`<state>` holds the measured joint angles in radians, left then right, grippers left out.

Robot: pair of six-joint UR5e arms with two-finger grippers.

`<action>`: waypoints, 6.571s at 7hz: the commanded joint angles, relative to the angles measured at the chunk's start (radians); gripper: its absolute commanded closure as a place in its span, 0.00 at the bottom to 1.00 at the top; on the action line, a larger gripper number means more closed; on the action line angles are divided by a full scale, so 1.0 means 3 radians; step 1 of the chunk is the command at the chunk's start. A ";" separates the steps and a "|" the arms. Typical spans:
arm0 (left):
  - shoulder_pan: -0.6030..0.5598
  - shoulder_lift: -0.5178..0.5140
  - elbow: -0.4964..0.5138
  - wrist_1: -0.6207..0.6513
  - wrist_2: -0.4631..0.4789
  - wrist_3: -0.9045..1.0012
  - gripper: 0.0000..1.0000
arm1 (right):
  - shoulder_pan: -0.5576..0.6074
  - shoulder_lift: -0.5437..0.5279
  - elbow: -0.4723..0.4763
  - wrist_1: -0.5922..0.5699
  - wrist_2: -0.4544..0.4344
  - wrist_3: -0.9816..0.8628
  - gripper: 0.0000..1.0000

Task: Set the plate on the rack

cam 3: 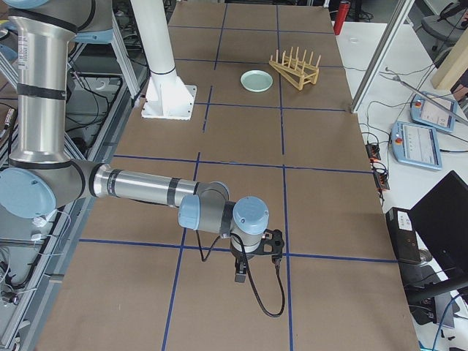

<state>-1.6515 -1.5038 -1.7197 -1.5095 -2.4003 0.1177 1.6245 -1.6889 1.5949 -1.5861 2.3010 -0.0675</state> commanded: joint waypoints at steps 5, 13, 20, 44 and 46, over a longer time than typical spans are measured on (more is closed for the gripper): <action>0.0029 0.0053 -0.0132 -0.0310 -0.0153 -0.0257 0.00 | 0.0000 0.0000 -0.0003 0.0000 0.0000 0.0000 0.00; 0.2812 -0.1711 -0.0361 -0.0097 0.0683 -0.4489 0.00 | 0.0000 0.0000 -0.0003 0.0000 0.0000 0.0000 0.00; 0.3403 -0.2805 0.0946 -0.0143 0.1001 -0.4493 0.12 | 0.0000 0.0000 0.0002 0.0000 0.0000 0.0000 0.00; 0.2043 -0.2125 0.0827 -0.4521 0.1680 -0.6363 1.00 | 0.0000 0.0000 -0.0003 0.0000 0.0000 0.0000 0.00; 0.2048 -0.2130 0.0951 -0.4678 0.1701 -0.6395 1.00 | 0.0000 0.0000 -0.0003 0.0000 0.0000 0.0000 0.00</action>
<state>-1.0383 -2.1419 -1.4606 -2.8714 -1.8998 -1.7913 1.6245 -1.6889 1.5938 -1.5861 2.3010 -0.0675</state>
